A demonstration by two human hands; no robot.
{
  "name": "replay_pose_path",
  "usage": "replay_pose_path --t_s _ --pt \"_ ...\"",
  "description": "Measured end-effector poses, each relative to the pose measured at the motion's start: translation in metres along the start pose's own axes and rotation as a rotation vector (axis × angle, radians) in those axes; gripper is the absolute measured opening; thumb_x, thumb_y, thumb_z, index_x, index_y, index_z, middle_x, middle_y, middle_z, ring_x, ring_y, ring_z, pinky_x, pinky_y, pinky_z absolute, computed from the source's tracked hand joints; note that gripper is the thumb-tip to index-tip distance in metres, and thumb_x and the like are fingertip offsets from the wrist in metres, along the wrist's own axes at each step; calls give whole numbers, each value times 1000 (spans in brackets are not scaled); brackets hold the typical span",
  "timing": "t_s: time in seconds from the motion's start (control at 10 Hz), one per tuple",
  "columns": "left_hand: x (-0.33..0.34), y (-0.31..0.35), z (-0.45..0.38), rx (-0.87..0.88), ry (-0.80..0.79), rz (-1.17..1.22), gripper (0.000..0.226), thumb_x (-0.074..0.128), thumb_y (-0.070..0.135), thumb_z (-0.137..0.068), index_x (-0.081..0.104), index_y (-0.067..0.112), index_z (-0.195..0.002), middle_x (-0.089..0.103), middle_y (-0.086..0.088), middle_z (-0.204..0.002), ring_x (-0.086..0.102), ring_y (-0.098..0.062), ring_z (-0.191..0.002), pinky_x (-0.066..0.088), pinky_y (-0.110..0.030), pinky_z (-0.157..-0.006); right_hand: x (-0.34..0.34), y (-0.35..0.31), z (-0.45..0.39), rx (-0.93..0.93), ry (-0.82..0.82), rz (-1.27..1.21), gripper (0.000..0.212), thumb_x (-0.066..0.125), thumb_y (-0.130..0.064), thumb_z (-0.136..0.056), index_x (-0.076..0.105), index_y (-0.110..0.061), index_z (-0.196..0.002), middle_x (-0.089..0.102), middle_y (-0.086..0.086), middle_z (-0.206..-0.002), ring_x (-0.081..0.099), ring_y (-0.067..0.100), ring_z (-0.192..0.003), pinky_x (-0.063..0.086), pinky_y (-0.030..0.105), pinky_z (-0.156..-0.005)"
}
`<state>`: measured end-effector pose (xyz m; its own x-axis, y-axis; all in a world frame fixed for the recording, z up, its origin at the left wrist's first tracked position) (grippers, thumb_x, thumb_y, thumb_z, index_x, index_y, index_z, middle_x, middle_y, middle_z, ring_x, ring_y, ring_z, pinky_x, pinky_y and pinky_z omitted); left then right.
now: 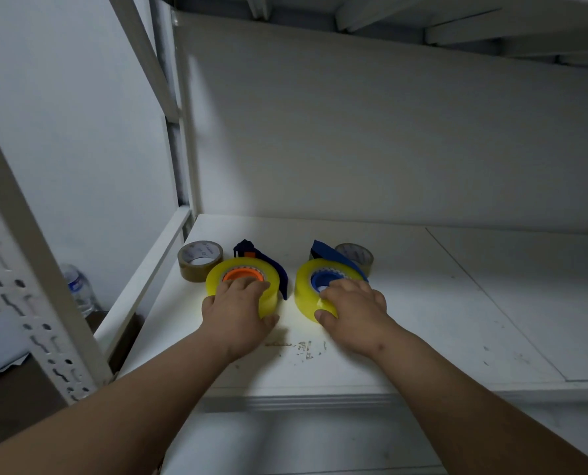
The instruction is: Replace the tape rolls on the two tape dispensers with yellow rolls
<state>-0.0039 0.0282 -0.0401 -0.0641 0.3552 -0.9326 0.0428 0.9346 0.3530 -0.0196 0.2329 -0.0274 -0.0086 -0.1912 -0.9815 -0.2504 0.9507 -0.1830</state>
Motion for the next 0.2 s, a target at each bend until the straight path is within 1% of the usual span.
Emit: replay_pose_path --t_s 0.1,0.2 --pt "-5 2 7 -32 17 6 65 58 51 -88 36 37 -148 33 6 -158 22 -28 -146 27 -50 -110 -5 1 7 -23 -3 -6 48 44 -49 -91 43 -31 -135 34 -4 -147 20 22 -137 16 40 -109" --pt "-9 9 10 -50 41 -4 64 57 50 -89 36 37 -148 33 6 -159 24 -29 -145 28 -50 -110 -16 9 10 -50 29 2 46 46 -49 -90 45 -32 -133 36 -4 -146 22 22 -136 18 38 -106"
Point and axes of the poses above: each hand's wrist, its own z-axis away from the middle knuckle, its own x-axis out of the palm, y = z × x, the point moved 2 cm from there along -z, towards the middle knuckle
